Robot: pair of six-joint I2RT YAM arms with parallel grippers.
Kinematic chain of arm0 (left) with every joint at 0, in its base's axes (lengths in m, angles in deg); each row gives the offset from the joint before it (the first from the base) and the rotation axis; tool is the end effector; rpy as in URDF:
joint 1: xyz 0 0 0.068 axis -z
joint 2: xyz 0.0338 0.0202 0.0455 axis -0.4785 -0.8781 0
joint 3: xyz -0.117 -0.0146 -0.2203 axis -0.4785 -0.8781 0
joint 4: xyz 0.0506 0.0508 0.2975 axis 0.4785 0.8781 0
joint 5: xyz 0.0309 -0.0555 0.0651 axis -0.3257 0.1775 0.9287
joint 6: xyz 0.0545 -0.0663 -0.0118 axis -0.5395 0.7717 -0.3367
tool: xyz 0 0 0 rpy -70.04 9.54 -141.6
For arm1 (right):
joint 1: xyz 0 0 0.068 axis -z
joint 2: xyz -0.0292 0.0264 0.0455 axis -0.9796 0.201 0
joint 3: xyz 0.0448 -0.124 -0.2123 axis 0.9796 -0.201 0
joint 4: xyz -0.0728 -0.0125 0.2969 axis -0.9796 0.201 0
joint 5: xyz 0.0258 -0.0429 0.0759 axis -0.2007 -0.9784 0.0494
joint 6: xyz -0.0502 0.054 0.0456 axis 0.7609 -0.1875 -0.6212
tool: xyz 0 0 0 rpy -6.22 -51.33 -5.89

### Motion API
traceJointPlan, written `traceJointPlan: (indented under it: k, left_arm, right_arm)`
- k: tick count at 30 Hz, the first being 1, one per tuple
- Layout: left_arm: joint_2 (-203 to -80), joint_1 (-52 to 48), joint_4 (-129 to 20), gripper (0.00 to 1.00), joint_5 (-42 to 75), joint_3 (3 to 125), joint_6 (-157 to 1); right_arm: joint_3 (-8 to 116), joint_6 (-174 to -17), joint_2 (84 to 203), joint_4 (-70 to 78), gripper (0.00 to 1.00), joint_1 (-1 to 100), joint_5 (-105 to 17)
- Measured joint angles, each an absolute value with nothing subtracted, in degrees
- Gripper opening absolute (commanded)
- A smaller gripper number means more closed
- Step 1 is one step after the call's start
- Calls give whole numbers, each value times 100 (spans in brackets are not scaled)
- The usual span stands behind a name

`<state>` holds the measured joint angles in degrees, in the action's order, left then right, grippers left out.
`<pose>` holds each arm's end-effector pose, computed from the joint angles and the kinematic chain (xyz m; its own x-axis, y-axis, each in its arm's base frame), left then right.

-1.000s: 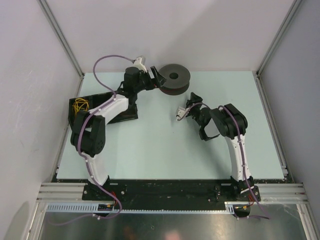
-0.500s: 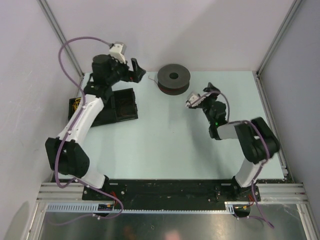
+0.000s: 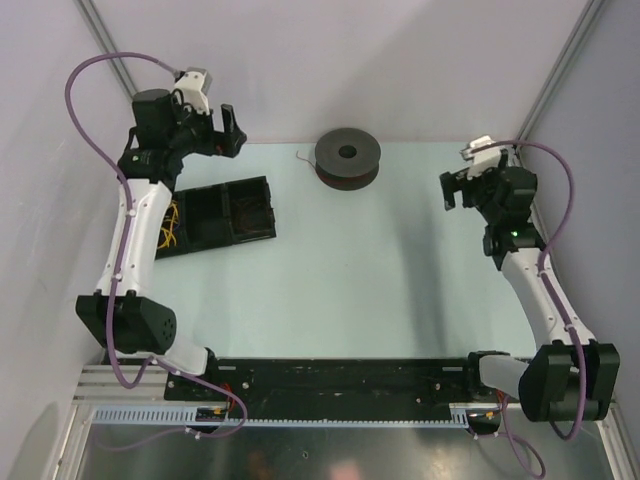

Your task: Wrap the cables

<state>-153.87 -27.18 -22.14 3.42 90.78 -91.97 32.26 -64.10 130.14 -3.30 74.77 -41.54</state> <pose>0.4198 -0.0383 0.4225 -0.3115 0.0498 -0.9489 0.3816 0.9211 -0.0769 0.3746 0.0372 0.3030 -0.0197 -0.4113 -0.9113 -0.2665 0.8806 -0.3917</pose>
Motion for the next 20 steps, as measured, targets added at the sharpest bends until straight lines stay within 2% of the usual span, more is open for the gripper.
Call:
traceJointPlan:
  k: [7, 11, 20]
  left_arm:
    - [-15428, -1935, -1710, 99, 1758, 8811, -9511]
    - [-15422, -1459, -1642, 99, 2077, 8111, -9538]
    - [-15136, -1343, -1784, 99, 2167, 6802, -9393]
  right_arm:
    - [3097, -7776, 12826, 1145, 99, 8251, -3461]
    - [2563, -8130, 12494, 1353, 99, 8172, -3278]
    - [1875, -8298, 11532, 1443, 100, 7562, -3477]
